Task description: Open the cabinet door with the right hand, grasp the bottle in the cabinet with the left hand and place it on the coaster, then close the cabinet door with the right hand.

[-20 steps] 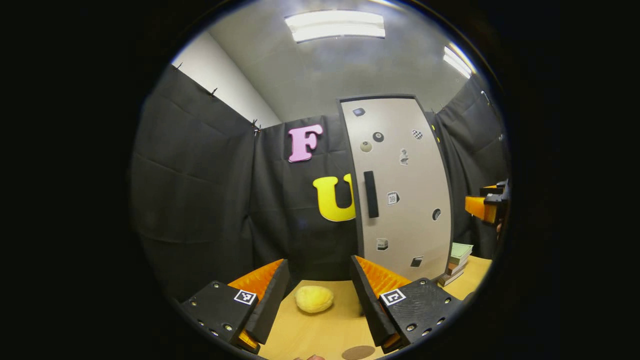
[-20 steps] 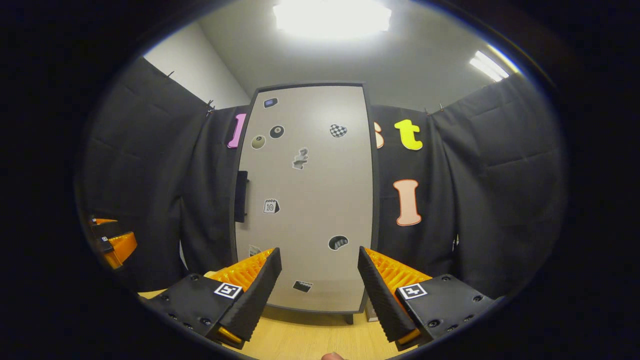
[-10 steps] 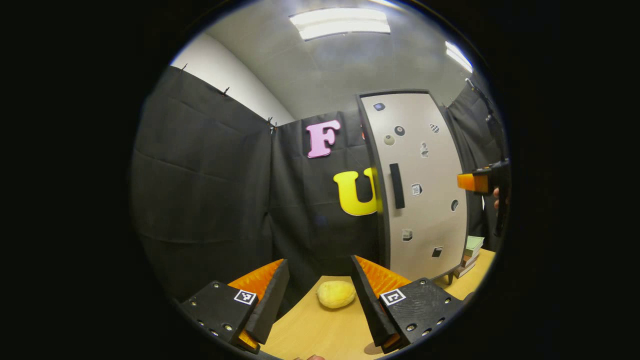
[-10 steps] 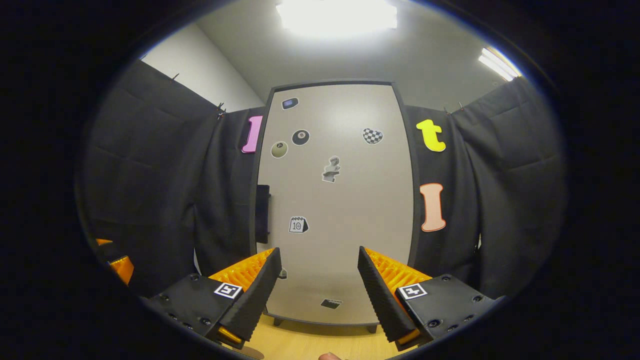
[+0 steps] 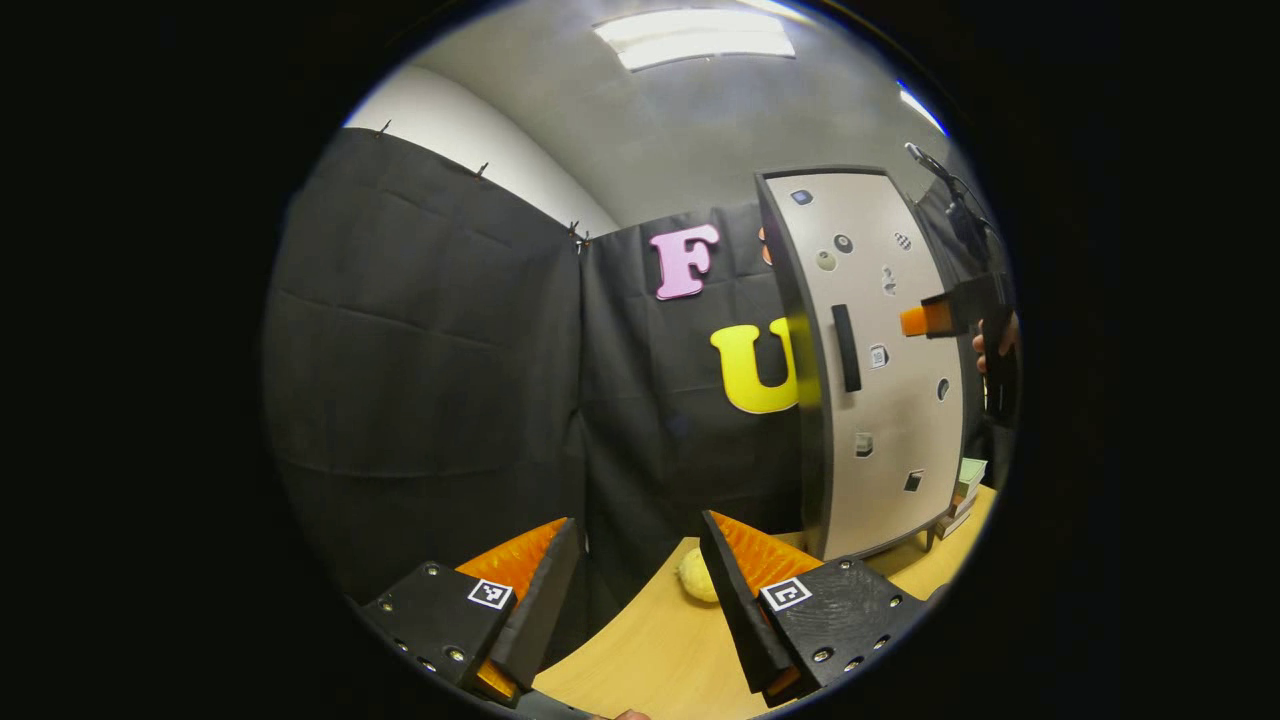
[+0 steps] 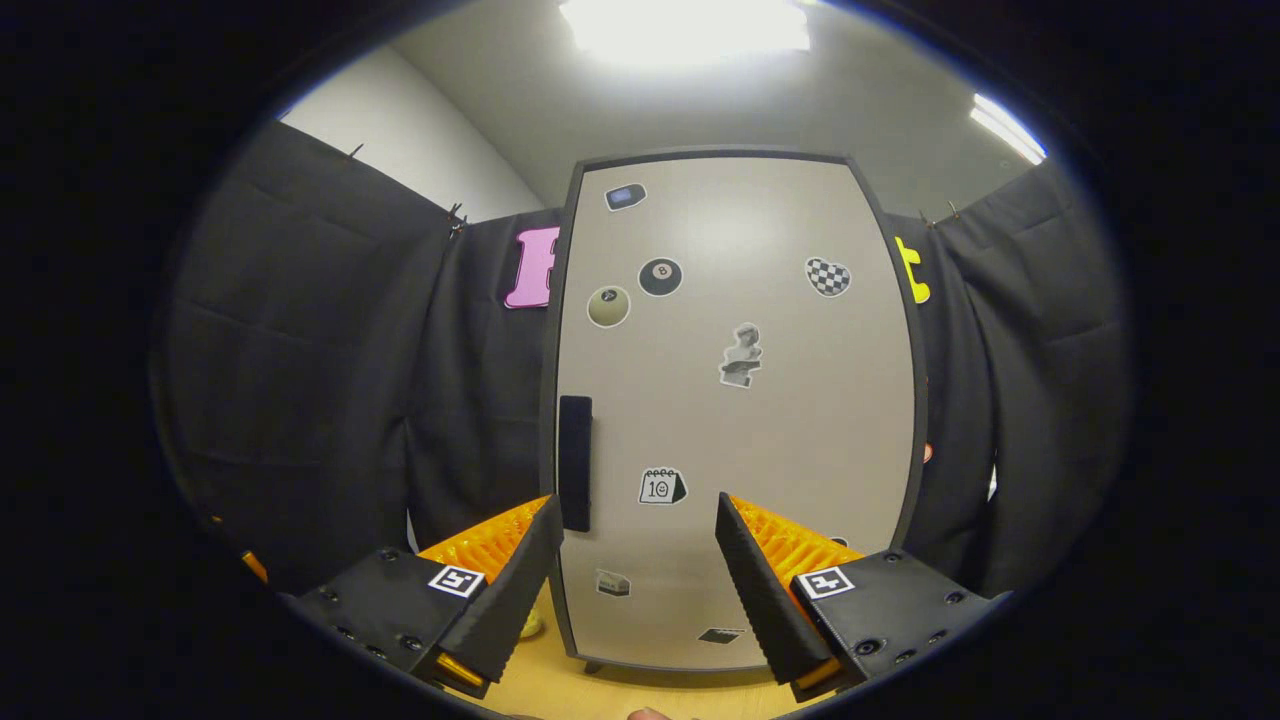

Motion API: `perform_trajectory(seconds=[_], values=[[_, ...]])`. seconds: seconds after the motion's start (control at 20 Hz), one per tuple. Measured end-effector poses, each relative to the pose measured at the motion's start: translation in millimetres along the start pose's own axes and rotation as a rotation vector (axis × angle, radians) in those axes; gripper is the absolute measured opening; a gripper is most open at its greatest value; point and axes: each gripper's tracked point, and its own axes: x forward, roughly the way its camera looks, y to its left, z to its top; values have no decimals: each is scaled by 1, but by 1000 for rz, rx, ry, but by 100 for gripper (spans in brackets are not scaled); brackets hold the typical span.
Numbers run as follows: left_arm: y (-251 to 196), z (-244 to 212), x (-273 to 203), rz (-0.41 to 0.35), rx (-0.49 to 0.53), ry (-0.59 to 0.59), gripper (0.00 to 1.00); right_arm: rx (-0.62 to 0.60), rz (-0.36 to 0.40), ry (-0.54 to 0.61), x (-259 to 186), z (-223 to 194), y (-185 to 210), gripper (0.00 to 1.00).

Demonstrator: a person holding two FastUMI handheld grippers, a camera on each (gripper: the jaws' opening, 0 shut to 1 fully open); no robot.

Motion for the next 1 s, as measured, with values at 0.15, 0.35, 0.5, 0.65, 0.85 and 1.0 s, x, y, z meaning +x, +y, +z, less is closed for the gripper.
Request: perform_trajectory(seconds=[0.15,0.35,0.5,0.65,0.85,1.0], values=[[18,-8,2,26,1,12,72,21,9,3,19,4,14,98],[39,-18,2,57,-1,30,71,19,5,1,45,7,27,98],[52,-24,1,74,-1,38,71,23,9,27,65,0,39,98],[60,-30,0,83,-6,51,71,29,10,59,83,-9,48,97],[69,-40,-4,90,-13,64,71,61,3,109,107,-21,57,88],[76,-44,-9,98,-25,74,72,75,0,154,125,-29,63,84]])
